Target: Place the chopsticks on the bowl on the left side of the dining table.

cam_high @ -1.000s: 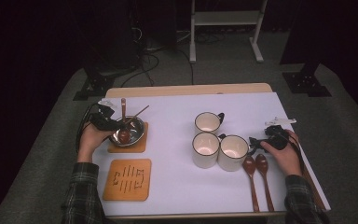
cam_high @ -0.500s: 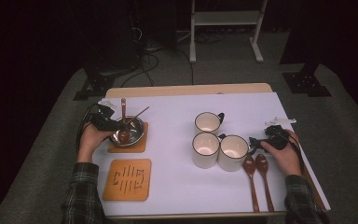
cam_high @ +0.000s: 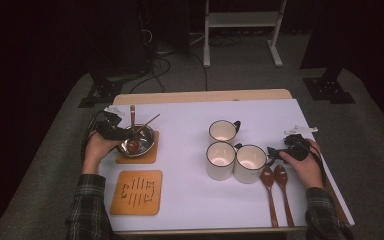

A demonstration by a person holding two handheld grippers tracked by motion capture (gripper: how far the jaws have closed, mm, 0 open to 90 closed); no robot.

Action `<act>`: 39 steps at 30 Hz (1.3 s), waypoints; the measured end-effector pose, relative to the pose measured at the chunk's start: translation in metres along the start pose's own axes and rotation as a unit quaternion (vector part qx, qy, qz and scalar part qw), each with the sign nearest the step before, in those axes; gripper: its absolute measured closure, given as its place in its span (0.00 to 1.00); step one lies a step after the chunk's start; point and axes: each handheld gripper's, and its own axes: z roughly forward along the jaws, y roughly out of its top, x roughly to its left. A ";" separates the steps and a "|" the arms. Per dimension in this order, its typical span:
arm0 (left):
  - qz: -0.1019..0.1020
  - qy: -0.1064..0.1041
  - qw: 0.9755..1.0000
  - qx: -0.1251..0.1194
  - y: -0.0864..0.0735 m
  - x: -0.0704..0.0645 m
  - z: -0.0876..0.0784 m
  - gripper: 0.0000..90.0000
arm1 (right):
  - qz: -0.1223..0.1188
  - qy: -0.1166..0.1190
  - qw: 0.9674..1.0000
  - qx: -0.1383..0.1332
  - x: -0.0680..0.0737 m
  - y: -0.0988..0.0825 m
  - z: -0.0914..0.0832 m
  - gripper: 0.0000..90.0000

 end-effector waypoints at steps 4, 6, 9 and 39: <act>-0.003 0.001 1.000 -0.004 0.000 0.000 -0.002 0.77 | 0.000 0.000 1.000 0.000 0.000 0.000 0.000 0.19; -0.004 0.002 1.000 -0.009 0.000 0.000 -0.004 0.76 | 0.000 0.000 1.000 0.000 0.000 0.000 0.000 0.19; -0.006 0.002 1.000 -0.015 0.001 -0.001 -0.007 0.74 | 0.000 0.000 1.000 0.000 0.000 0.000 0.000 0.19; 0.007 0.024 0.998 -0.054 0.016 -0.024 -0.018 0.19 | 0.000 0.000 1.000 0.000 0.000 0.000 0.000 0.19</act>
